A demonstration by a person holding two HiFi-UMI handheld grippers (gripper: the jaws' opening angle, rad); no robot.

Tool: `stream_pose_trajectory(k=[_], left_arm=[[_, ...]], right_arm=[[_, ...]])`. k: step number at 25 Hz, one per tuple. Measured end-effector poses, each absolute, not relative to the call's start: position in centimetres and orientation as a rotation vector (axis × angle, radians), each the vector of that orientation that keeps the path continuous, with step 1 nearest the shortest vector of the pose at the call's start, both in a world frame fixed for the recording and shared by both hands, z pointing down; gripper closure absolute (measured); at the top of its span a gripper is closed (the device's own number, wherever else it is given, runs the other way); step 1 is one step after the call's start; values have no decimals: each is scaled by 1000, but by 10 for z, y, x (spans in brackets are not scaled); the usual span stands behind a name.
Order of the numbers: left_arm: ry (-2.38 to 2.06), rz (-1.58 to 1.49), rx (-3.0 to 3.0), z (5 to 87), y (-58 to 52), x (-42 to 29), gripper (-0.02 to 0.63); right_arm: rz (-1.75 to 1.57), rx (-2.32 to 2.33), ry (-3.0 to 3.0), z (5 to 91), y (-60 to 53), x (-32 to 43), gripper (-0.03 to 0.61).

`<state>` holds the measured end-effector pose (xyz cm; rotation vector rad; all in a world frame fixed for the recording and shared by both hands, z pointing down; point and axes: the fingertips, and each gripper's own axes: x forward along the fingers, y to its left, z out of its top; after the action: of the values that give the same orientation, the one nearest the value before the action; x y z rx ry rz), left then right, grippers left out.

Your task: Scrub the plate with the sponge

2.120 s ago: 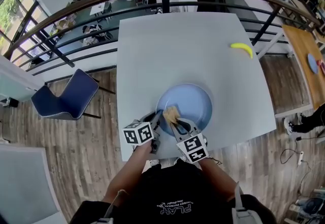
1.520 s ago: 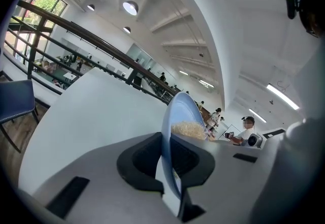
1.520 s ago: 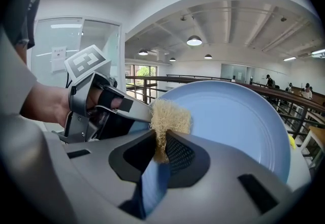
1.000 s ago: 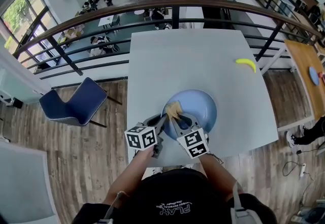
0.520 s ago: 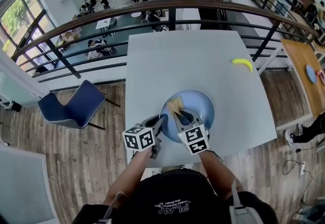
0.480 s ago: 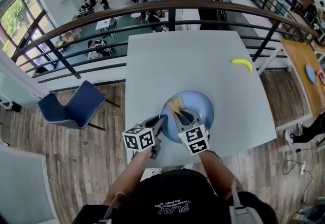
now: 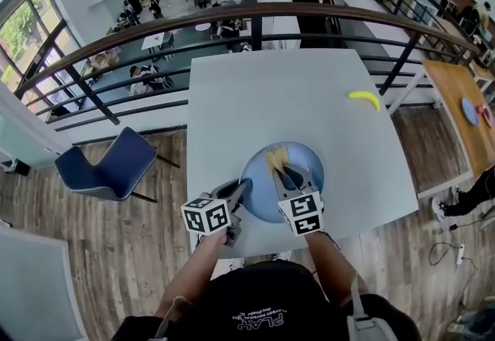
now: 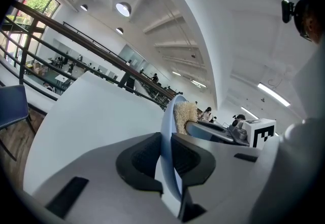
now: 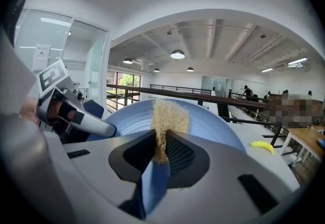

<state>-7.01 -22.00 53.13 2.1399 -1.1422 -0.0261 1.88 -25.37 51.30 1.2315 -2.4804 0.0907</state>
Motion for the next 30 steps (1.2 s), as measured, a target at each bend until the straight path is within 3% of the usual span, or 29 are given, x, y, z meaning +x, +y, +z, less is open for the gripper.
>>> stream_pose_trajectory(k=[18, 30], left_arm=[[-1125, -73, 2144, 527, -213, -67, 563], [-1218, -63, 2132, 528, -218, -86, 576]], right_arm=[[225, 1465, -2381, 522, -244, 87, 515], [167, 1462, -2379, 511, -232, 81, 515]])
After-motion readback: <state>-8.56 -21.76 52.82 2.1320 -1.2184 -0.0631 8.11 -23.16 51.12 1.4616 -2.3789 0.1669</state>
